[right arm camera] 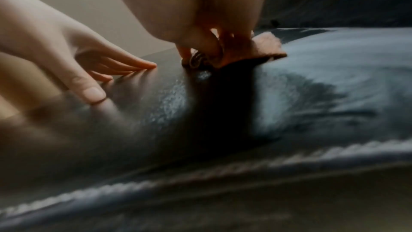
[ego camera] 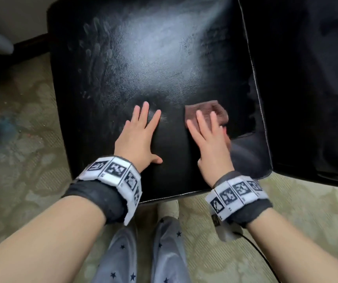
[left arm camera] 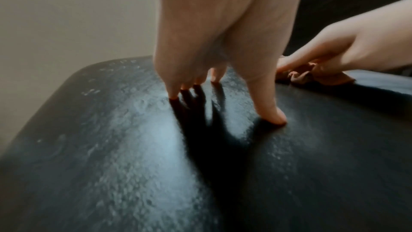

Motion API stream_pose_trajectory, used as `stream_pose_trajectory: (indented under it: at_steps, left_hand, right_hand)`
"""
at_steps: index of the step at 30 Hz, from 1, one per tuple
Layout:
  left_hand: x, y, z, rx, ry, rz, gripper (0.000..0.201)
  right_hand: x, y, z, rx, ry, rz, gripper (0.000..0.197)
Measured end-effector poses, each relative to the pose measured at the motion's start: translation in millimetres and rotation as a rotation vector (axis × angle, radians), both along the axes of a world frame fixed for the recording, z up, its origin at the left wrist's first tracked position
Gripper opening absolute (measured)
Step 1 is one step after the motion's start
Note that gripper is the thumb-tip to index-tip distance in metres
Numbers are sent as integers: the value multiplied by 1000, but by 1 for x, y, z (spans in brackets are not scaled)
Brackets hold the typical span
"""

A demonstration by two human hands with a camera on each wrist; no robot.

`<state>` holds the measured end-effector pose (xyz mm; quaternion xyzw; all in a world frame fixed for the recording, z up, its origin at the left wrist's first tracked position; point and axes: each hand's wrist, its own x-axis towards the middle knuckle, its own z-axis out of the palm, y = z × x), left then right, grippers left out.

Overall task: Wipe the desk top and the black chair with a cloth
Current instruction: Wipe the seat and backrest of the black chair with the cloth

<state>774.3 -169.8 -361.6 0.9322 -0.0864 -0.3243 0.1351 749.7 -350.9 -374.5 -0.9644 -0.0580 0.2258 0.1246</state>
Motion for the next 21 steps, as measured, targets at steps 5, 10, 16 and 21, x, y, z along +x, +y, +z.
stream_pose_trajectory:
  at_steps: [5, 10, 16, 21]
  left_hand:
    - [-1, -9, -2, 91, 12, 23, 115]
    - [0, -12, -1, 127, 14, 13, 115]
    - [0, -11, -1, 133, 11, 7, 115]
    - [0, -12, -4, 161, 7, -16, 116]
  right_hand:
    - [21, -48, -2, 28, -17, -31, 96]
    - [63, -82, -8, -39, -65, -320, 84]
    - [27, -79, -6, 3, -72, -328, 88]
    - [-13, -86, -1, -65, 12, -249, 94]
